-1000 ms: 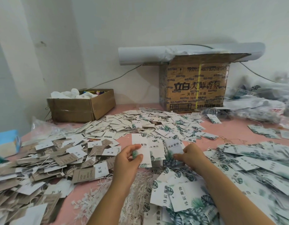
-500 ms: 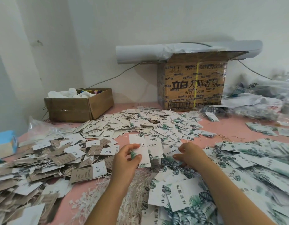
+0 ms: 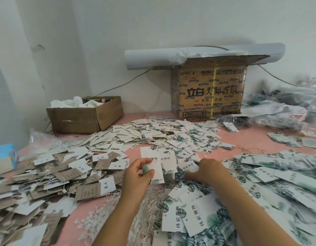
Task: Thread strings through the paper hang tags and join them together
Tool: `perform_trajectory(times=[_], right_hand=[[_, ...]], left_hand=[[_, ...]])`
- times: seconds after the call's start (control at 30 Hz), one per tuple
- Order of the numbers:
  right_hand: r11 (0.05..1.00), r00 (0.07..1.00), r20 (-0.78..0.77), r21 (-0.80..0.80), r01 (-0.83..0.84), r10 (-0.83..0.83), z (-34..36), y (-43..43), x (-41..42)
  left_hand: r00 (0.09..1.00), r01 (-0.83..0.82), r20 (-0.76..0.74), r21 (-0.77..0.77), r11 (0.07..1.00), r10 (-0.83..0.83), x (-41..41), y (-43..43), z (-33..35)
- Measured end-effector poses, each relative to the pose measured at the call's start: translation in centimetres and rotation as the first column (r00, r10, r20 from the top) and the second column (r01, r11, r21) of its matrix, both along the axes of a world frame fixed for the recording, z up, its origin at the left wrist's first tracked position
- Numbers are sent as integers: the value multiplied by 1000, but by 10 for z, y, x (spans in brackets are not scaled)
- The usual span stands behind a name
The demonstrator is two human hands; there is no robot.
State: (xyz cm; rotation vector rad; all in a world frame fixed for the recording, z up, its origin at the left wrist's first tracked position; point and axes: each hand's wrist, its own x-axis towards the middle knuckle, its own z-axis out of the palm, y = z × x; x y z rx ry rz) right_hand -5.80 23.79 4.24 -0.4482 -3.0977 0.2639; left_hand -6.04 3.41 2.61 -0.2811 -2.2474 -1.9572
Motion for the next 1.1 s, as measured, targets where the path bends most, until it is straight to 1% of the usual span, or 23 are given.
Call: perform_trajectory(times=[0.1, 0.27, 0.37, 0.5, 0.63, 0.83, 0.93, 1.1], right_hand=[[999, 999, 37, 47, -21, 19, -2, 0, -2], [998, 996, 89, 52, -28, 24, -2, 1, -3], [998, 997, 56, 23, -57, 55, -1, 0, -5], [998, 998, 5, -3, -55, 55, 1, 0, -6], [998, 999, 17, -38, -44, 45, -2, 0, -8], [999, 999, -8, -39, -35, 35, -4, 2, -10], [996, 1000, -1, -79, -29, 29, -5, 3, -11], [977, 1000, 17, -214, -21, 26, 0, 9, -12]], left_hand=[[1000, 2, -4, 1, 1000, -2, 0, 0, 0], [1000, 6, -1, 4, 1000, -6, 1, 0, 0], [1000, 2, -1, 1, 1000, -2, 0, 0, 0], [1000, 1, -7, 1, 1000, -1, 0, 0, 0], [1000, 2, -6, 1, 1000, -2, 0, 0, -1], [1000, -10, -16, 5, 1000, 10, -1, 1, -1], [1000, -9, -10, 8, 1000, 9, -1, 1, -1], [1000, -6, 0, 7, 1000, 6, -1, 1, -1]])
